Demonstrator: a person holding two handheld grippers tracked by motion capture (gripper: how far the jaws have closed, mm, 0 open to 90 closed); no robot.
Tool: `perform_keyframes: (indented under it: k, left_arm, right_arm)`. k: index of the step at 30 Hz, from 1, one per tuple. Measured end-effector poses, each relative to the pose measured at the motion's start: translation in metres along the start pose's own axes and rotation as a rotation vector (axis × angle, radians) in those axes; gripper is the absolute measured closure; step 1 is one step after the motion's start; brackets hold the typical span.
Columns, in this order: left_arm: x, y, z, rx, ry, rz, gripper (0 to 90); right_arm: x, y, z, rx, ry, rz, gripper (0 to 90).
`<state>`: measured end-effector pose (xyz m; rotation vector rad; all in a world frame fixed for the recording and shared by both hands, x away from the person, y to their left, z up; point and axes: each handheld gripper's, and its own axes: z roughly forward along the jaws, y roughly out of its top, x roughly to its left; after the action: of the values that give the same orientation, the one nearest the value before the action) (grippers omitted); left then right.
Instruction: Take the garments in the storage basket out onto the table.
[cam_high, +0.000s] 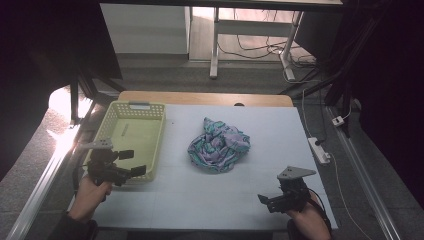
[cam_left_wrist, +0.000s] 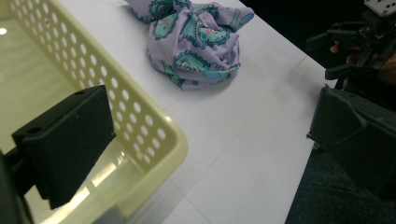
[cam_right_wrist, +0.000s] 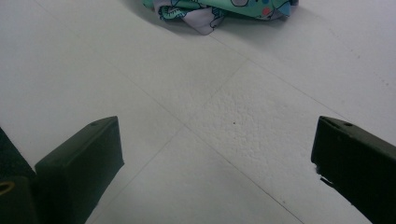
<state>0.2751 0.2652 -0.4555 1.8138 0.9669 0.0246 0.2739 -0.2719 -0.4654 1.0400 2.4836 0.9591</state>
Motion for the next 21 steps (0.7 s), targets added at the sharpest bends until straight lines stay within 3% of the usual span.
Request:
perform_keyframes:
  k: [21]
  left_arm:
    - [0.002, -0.042, -0.042, -0.020, 0.091, -0.060, 0.0]
  right_arm:
    - [0.000, 0.000, 0.000, -0.005, -0.008, 0.009, 1.5]
